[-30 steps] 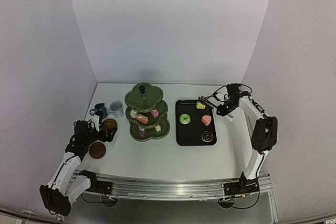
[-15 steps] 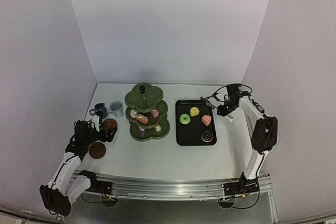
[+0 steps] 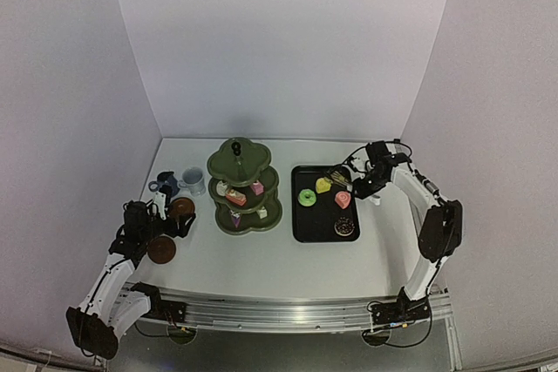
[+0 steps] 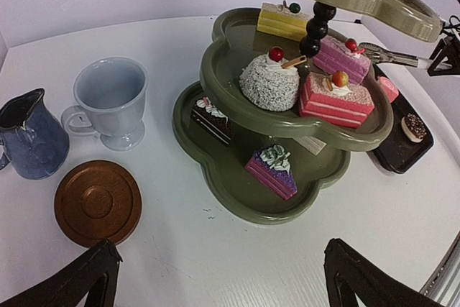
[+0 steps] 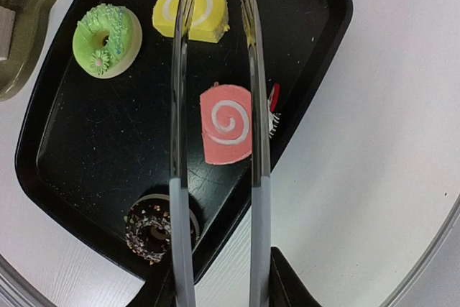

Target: Serve the afternoon tea

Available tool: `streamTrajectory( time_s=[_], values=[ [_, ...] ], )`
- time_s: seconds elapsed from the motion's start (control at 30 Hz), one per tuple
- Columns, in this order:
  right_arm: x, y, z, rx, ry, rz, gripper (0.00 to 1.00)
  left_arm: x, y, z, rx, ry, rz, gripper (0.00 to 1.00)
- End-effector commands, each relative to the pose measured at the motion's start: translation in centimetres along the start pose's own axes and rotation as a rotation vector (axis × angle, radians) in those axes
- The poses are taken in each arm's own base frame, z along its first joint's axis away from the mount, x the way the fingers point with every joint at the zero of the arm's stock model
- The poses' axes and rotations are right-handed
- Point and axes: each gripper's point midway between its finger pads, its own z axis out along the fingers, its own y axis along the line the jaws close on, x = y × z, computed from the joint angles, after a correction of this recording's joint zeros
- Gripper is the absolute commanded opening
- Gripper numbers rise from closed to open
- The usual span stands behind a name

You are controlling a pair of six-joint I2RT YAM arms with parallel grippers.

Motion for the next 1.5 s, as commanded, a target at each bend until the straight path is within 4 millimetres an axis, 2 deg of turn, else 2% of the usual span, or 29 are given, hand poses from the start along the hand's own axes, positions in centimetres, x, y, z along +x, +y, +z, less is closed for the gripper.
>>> streamTrajectory(
  time_s=[0.0,0.13,0.33,0.53,0.8,1.13,1.37,1.47],
  values=[
    [-0.3,0.1,-0.4,-0.012,-0.008,0.089,0.36,-1.0,-0.4,-0.3,0.021,-0.046,0.020,0.99],
    [0.1,0.3,0.2,-0.033,0.024,0.130,0.37,-0.8,-0.5,-0.5,0.020,-0.046,0.022,0.99],
    [-0.4,2.0,0.0,-0.134,0.011,0.191,0.40,-0.6,-0.6,-0.7,0.024,-0.044,0.021,0.99],
    [0.6,2.5,1.1,-0.166,0.051,0.219,0.40,-0.6,-0.7,-0.7,0.031,-0.053,0.025,0.99],
    [-1.7,3.1,-0.7,-0.211,-0.019,0.234,0.40,-0.4,-0.7,-0.8,0.030,-0.053,0.025,0.99],
    [0.8,2.1,1.9,-0.146,0.073,0.254,0.40,-0.4,-0.7,-0.9,0.027,-0.056,0.026,0.99],
    [1.1,3.6,3.2,-0.251,0.106,0.276,0.37,-0.5,-0.8,-0.8,0.032,-0.059,0.028,0.99],
    [1.5,4.2,3.7,-0.286,0.123,0.287,0.28,-0.6,-0.7,-0.9,0.028,-0.061,0.030,0.99]
  ],
)
